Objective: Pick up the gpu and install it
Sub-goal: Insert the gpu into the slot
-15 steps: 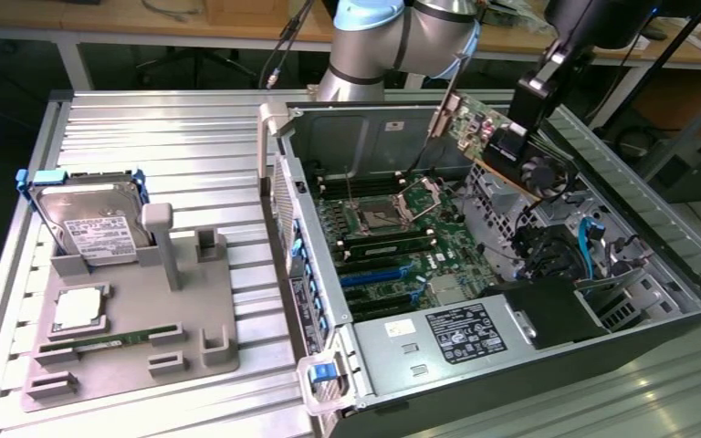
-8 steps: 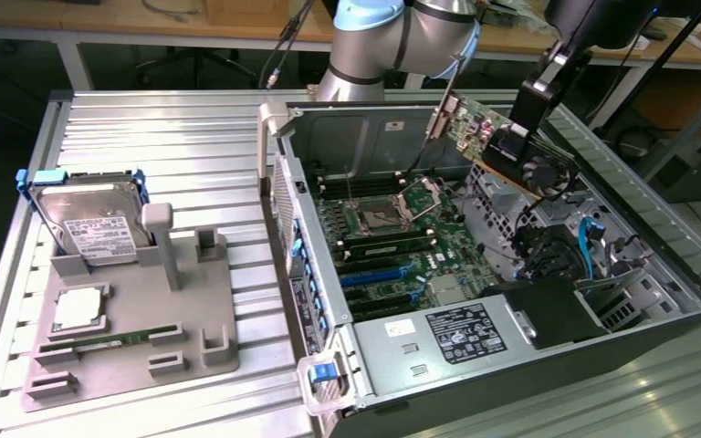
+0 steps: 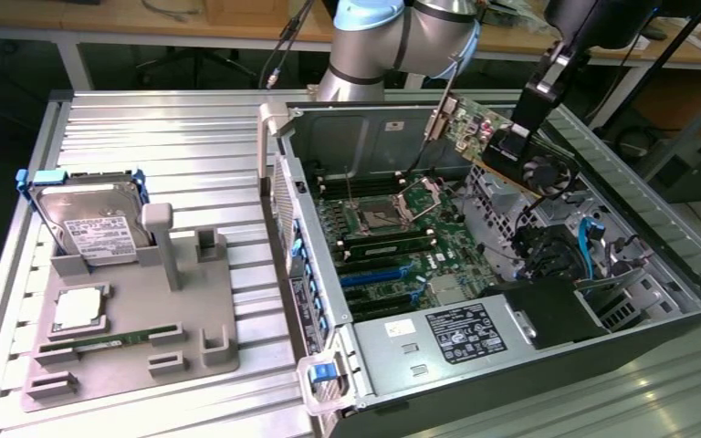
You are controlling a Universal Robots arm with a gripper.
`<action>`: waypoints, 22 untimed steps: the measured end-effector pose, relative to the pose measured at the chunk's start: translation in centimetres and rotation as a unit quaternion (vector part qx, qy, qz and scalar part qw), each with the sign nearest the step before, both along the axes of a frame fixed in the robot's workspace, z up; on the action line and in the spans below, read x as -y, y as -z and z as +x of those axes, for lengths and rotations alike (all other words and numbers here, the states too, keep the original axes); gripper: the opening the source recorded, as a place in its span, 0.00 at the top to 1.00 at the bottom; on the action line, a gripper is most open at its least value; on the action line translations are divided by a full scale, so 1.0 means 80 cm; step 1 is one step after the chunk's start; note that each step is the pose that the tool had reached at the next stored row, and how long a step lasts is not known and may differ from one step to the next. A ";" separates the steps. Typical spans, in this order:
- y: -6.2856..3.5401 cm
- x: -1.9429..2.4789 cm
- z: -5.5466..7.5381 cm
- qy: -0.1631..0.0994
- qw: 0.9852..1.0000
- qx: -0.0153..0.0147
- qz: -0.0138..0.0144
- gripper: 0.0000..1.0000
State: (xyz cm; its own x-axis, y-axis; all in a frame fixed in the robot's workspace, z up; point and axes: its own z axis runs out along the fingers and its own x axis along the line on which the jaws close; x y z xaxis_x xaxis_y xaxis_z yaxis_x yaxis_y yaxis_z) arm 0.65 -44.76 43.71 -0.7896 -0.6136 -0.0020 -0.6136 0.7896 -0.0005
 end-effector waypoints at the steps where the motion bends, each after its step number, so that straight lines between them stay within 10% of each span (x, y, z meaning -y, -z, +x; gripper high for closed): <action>1: 0.000 0.0000 0.000 -0.003 1.000 0.000 0.000 0.73; 22: 0.000 0.0000 0.000 -0.096 0.995 0.000 0.000 0.73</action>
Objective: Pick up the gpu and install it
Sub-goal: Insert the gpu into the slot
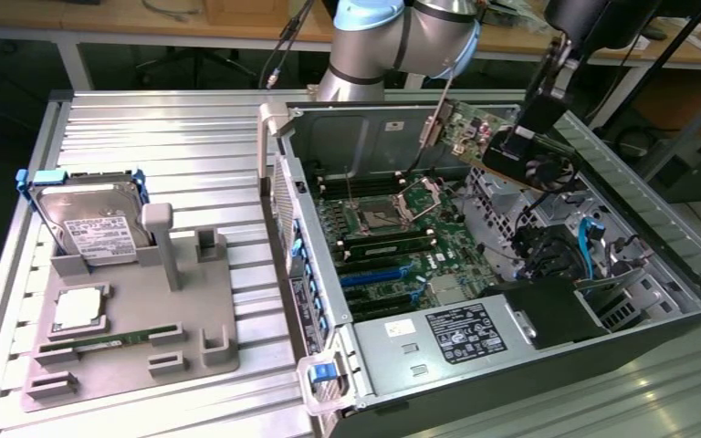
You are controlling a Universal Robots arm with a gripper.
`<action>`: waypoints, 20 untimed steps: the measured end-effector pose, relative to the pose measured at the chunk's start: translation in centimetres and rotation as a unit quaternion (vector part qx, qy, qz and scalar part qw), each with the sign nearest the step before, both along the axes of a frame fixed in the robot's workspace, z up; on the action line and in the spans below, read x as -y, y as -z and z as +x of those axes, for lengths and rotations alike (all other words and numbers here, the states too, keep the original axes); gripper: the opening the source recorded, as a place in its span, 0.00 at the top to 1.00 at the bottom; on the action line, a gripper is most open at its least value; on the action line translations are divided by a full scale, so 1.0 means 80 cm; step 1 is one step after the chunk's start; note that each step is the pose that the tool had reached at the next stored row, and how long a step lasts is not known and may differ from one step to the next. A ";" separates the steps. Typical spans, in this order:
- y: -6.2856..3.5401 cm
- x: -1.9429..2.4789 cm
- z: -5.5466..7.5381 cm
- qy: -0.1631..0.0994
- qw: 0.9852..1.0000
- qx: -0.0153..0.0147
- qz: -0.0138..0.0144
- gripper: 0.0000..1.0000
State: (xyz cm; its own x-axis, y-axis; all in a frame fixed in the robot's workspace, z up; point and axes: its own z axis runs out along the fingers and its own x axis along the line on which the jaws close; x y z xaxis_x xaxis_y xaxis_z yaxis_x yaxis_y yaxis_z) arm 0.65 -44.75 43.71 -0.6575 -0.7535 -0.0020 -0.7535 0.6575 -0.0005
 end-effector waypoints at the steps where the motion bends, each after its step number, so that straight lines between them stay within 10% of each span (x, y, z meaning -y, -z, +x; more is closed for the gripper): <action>1: 0.000 0.0000 0.000 -0.006 1.000 0.000 0.000 0.73; 20: 0.000 0.0000 0.000 -0.098 0.995 0.000 0.000 0.73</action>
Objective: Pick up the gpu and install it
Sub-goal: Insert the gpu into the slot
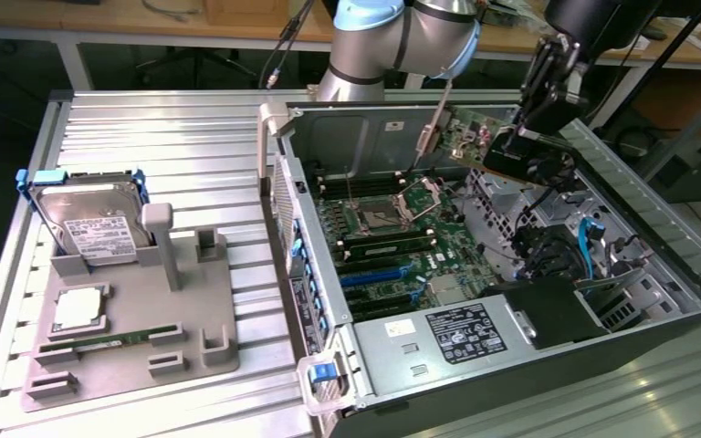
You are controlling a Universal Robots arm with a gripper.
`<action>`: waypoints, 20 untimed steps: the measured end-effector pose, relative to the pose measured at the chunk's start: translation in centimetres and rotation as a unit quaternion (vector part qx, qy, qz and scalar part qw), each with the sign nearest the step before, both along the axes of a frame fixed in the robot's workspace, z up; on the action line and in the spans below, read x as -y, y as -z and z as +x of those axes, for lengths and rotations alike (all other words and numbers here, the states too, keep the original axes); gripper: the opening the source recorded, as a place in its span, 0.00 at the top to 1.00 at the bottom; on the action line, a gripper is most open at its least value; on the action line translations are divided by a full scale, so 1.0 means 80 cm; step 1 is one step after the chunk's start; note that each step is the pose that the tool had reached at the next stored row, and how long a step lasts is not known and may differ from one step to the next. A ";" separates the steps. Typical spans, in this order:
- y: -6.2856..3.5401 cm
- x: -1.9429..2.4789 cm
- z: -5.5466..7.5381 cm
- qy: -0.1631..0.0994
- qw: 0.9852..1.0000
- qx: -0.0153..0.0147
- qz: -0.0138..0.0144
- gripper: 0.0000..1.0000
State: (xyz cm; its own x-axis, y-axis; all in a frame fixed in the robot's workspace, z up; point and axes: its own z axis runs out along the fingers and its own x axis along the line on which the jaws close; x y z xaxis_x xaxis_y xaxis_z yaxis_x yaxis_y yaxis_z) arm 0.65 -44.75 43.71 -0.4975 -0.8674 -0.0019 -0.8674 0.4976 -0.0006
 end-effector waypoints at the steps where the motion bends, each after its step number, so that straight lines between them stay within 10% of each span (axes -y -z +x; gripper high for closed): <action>1: 0.000 0.0000 0.000 -0.004 1.000 0.000 0.000 0.73; 20: 0.000 -0.0002 0.000 -0.082 0.997 0.000 0.000 0.73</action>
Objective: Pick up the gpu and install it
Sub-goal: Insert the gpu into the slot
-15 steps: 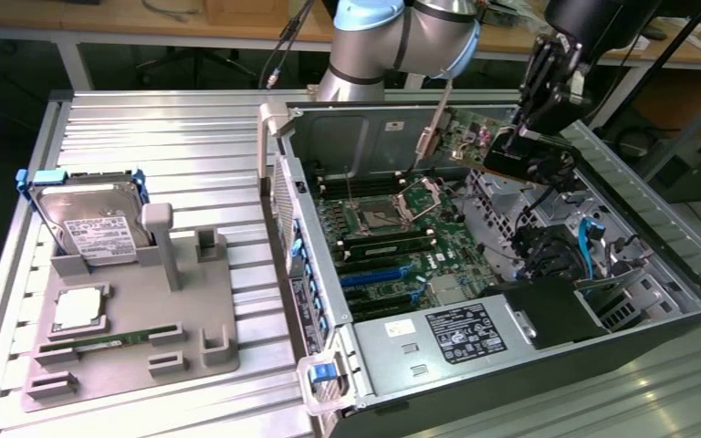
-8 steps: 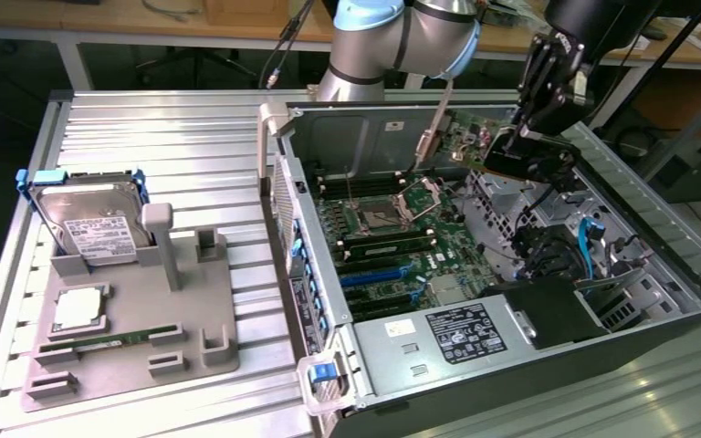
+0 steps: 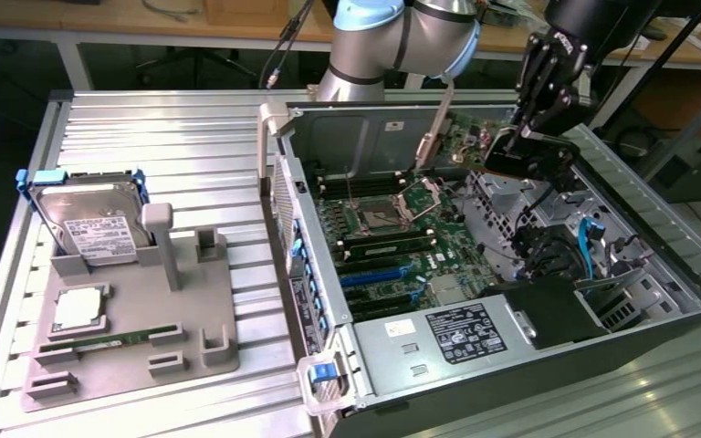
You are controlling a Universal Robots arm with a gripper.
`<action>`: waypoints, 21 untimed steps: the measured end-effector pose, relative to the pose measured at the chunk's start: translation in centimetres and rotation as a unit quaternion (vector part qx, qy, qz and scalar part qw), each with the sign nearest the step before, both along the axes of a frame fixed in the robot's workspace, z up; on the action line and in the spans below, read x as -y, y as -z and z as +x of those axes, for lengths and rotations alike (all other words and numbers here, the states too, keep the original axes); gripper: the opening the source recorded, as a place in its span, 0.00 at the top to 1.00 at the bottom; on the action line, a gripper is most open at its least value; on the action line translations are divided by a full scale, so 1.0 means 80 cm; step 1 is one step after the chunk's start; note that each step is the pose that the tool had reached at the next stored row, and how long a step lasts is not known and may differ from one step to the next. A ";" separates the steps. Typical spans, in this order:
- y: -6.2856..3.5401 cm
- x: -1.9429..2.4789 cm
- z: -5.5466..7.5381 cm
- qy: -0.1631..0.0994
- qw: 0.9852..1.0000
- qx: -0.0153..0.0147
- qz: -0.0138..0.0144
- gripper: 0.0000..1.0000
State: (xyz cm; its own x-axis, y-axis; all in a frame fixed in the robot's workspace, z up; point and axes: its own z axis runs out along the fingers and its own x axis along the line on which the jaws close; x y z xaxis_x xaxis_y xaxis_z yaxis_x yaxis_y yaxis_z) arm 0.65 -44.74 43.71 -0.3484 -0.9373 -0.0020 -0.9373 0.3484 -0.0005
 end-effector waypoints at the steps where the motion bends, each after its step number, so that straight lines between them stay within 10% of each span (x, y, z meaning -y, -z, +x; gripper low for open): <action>1: 0.000 0.0000 0.000 -0.004 1.000 0.000 0.000 0.73; 11: 0.000 -0.0002 0.000 -0.054 0.999 0.000 0.000 0.73; 13: 0.000 -0.0002 0.000 -0.090 0.996 0.000 0.000 0.73; 18: 0.000 -0.0005 0.000 -0.183 0.983 0.000 0.000 0.73; 21: 0.009 -0.0006 -0.003 -0.179 0.984 0.000 0.000 0.73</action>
State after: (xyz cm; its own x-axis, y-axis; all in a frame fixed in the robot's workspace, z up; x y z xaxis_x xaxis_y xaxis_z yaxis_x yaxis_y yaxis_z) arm 0.44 -44.70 43.01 0.0050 -1.0000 -0.0016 -1.0000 -0.0050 -0.0016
